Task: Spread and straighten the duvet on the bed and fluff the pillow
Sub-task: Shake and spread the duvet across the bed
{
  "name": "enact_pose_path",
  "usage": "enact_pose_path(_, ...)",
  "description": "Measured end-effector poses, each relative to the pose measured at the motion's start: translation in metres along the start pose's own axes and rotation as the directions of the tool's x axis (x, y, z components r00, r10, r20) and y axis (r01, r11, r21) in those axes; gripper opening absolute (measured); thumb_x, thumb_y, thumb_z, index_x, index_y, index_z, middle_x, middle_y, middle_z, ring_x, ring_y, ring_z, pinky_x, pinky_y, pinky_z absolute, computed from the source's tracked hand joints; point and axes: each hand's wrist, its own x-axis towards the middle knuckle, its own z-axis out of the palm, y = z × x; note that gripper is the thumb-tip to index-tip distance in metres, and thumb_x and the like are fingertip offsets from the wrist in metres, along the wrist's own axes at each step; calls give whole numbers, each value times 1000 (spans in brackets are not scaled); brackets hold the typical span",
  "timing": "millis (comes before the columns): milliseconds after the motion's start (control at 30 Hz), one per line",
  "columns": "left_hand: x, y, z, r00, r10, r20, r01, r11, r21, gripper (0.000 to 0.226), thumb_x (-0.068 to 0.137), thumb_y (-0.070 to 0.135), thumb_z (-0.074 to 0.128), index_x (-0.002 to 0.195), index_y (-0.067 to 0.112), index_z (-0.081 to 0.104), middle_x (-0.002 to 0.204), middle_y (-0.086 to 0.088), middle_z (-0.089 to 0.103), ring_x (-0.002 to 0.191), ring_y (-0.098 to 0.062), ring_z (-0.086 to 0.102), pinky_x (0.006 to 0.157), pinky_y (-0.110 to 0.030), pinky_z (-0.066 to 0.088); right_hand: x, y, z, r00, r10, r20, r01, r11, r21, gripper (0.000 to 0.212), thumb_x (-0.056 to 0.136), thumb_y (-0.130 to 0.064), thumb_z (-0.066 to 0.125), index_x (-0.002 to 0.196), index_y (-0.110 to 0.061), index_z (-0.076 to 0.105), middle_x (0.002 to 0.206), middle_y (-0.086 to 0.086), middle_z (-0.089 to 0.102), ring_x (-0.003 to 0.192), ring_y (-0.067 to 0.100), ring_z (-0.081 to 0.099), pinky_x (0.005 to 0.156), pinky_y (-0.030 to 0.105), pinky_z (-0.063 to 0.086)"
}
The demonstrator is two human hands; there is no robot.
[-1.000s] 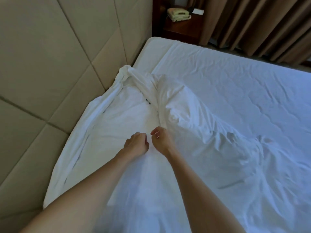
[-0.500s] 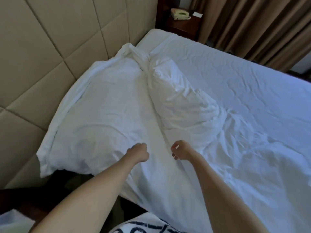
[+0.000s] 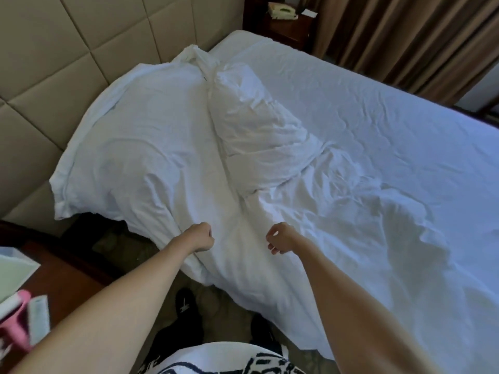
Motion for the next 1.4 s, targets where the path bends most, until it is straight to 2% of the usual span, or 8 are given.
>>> enact_pose_path(200, -45, 116, 103, 999, 30, 26, -31, 999, 34, 17, 94, 17, 38, 94, 7, 52, 90, -11, 57, 77, -27, 56, 64, -32, 44, -38, 145, -24, 995, 77, 69, -75, 997, -34, 21, 98, -10, 43, 107, -6, 62, 64, -2, 71, 50, 4, 64, 50, 19, 50)
enact_pose_path(300, -70, 170, 147, 990, 138, 39, -135, 989, -68, 20, 92, 20, 41, 91, 7, 56, 92, -16, 62, 78, -28, 58, 71, -38, 51, -55, 205, -33, 997, 69, -21, -68, 997, 32, 19, 94, -8, 51, 102, 2, 66, 91, 18, 75, 71, 25, 71, 59, 27, 53)
enact_pose_path(367, -86, 191, 170, 986, 154, 68, -144, 980, -134, 24, 91, 23, 42, 96, 7, 58, 98, -22, 67, 71, -25, 60, 65, -36, 51, -74, 232, -38, 998, 58, -25, -57, 997, 44, 19, 97, -8, 49, 103, 2, 64, 94, 18, 73, 65, 21, 68, 56, 26, 50)
enact_pose_path(500, -107, 187, 207, 985, 91, 148, -90, 996, -19, 16, 89, 22, 40, 87, 12, 52, 92, -18, 63, 70, -25, 60, 62, -33, 46, -104, 281, -41, 998, 49, -34, -47, 997, 55, 22, 98, -8, 47, 108, 1, 64, 92, 13, 73, 64, 18, 67, 53, 24, 51)
enact_pose_path(667, -143, 182, 261, 996, 30, 81, -32, 999, 17, 20, 93, 19, 38, 94, 7, 54, 100, -17, 68, 64, -24, 59, 55, -26, 44, -142, 345, -33, 995, 45, -90, -38, 996, 78, 18, 96, -6, 49, 105, -4, 64, 90, 13, 73, 63, 18, 68, 50, 23, 48)
enact_pose_path(1033, -226, 226, 425, 973, 42, 226, -23, 996, -86, 17, 92, 24, 37, 96, 17, 52, 98, -5, 67, 70, -20, 64, 64, -29, 47, -225, 471, -10, 990, 139, 26, -135, 984, -119, 19, 95, -6, 48, 107, -6, 62, 84, 8, 71, 64, 16, 67, 49, 22, 48)
enact_pose_path(1200, -234, 226, 460, 989, -85, 122, 116, 953, -278, 22, 91, 25, 37, 95, 16, 58, 96, -1, 63, 82, -18, 65, 89, -39, 53, -208, 505, -14, 990, 143, 11, -137, 969, -204, 23, 96, -10, 51, 109, -1, 67, 100, 14, 74, 87, 23, 73, 77, 32, 60)
enact_pose_path(1400, -231, 272, 506, 982, -175, 68, 188, 930, -317, 20, 88, 23, 40, 91, 14, 57, 100, -7, 66, 85, -24, 67, 81, -34, 52, -175, 523, 2, 994, -109, 16, 108, 939, -326, 27, 91, -16, 53, 116, -8, 60, 113, 12, 62, 89, 26, 59, 69, 29, 46)
